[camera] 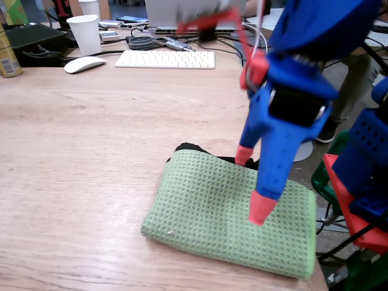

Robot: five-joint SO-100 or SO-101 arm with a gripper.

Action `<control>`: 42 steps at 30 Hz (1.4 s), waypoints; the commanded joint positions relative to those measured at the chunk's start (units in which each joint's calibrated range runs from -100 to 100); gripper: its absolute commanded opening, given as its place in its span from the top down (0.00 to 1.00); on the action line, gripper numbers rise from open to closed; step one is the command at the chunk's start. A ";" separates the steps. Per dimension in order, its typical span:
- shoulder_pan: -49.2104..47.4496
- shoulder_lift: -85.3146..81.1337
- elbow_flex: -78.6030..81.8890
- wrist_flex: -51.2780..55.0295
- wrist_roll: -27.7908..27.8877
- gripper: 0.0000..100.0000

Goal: Clean the table

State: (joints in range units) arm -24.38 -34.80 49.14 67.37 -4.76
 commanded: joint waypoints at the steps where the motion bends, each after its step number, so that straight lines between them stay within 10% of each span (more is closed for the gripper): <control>1: 6.78 3.59 -0.96 -0.87 0.29 0.52; 16: -3.03 12.16 3.76 -8.50 0.29 0.54; 25: -3.03 12.08 4.33 -8.59 0.24 0.96; 33: -0.33 12.16 6.50 -8.50 0.39 0.99; 42: 38.42 21.51 -2.28 -8.59 10.16 0.99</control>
State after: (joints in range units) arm 1.27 -16.73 51.04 59.42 4.32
